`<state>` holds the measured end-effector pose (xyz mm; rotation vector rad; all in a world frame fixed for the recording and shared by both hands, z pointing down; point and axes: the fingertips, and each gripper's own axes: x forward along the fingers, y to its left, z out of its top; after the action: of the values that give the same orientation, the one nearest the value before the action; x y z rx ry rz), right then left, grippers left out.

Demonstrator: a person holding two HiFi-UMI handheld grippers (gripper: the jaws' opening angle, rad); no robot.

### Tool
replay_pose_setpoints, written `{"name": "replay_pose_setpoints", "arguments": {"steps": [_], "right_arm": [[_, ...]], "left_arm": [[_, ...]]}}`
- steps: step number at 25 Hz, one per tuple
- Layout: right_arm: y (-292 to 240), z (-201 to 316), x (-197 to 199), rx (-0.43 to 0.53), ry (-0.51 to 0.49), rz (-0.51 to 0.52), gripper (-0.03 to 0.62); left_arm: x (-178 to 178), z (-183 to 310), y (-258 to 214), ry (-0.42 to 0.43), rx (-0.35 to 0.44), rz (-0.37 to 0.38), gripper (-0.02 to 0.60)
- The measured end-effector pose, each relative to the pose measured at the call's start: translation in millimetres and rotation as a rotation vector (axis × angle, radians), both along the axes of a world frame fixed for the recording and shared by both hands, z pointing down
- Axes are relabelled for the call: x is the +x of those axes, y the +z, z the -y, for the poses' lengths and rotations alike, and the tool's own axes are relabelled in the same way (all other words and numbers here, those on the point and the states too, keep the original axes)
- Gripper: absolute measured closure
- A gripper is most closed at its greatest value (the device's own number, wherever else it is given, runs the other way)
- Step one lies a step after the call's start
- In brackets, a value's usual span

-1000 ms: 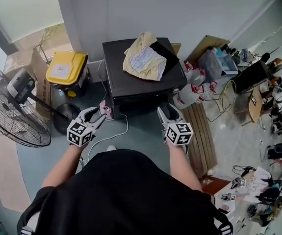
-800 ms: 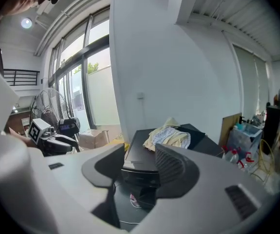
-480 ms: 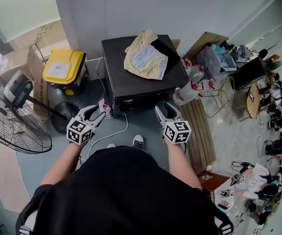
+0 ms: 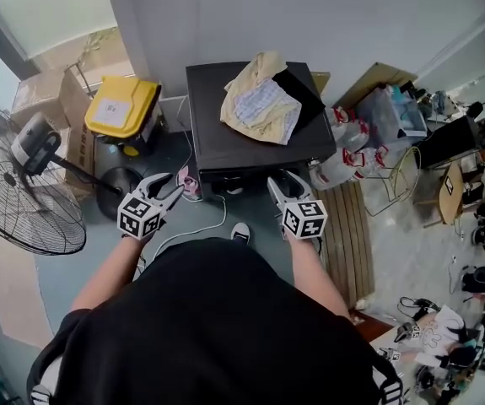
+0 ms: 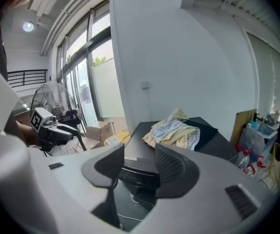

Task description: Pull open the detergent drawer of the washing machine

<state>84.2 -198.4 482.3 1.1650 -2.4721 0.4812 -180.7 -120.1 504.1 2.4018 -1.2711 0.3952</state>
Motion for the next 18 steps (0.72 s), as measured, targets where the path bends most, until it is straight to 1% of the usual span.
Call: {"name": "replay_pose_setpoints", "arguments": {"steps": [3,10,18], "right_arm": [[13.5,17.2,8.8,-0.023,-0.035,-0.012,0.393],[44.8,42.6,19.9,-0.085,-0.113,-0.026,0.393],[94.6,47.2,15.4,-0.170,-0.213,-0.070,0.390]], "left_arm": [[7.9,11.1,7.9,-0.030,-0.030,-0.005,0.391],[20.9,39.0,27.9,-0.088,-0.072,0.005,0.391],[30.4,45.5,67.6,-0.117,-0.169,0.019,0.391]]}}
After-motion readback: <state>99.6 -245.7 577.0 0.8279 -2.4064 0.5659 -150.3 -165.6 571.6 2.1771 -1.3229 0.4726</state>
